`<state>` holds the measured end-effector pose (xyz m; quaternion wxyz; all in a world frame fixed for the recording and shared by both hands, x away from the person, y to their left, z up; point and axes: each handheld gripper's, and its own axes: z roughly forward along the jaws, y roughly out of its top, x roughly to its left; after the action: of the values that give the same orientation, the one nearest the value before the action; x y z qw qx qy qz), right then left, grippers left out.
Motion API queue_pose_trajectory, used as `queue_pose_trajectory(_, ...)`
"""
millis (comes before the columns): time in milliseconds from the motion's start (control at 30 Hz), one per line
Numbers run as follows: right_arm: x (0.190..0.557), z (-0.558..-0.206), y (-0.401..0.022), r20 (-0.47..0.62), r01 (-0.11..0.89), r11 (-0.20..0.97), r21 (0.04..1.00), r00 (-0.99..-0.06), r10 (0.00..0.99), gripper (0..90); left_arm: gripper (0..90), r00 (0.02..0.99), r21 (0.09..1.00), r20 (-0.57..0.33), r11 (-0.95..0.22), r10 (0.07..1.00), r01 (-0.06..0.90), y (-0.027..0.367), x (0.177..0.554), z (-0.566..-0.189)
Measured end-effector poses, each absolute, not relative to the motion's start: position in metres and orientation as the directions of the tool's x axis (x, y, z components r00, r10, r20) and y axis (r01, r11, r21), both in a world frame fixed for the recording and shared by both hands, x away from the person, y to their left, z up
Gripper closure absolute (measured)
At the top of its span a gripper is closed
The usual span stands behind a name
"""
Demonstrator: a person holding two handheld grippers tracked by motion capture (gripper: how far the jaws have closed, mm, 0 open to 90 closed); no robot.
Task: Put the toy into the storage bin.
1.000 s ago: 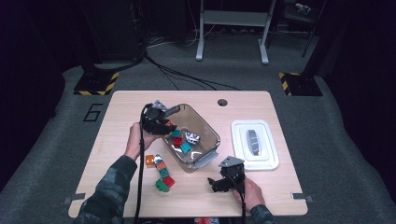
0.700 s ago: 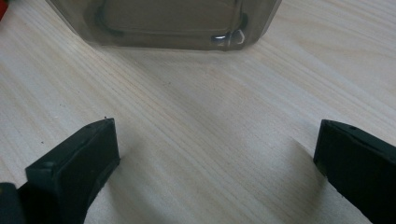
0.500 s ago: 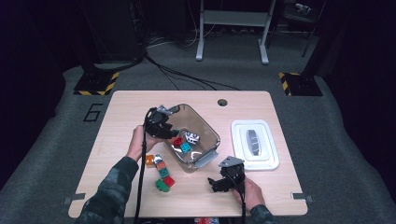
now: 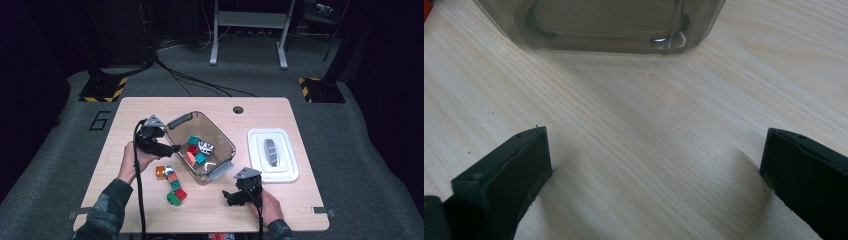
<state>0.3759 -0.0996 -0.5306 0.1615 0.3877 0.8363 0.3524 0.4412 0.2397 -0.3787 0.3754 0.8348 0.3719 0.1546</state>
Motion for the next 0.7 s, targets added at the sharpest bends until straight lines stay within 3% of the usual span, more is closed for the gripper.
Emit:
queue_pose_trajectory(300, 0.376, -0.531, -0.100, 0.003, 0.535, 0.451, 0.715, -0.647, 0.762, 0.0, 5.8, 0.585, 0.735, -0.065, -0.358, 0.808, 0.576, 0.283, 0.429, -0.399)
queue_pose_trajectory(700, 0.376, -0.531, -0.100, 0.003, 0.534, 0.451, 0.715, -0.647, 0.762, 0.0, 3.6, 0.444, 0.673, -0.132, -0.248, 0.886, 0.696, 0.306, 0.435, -0.458)
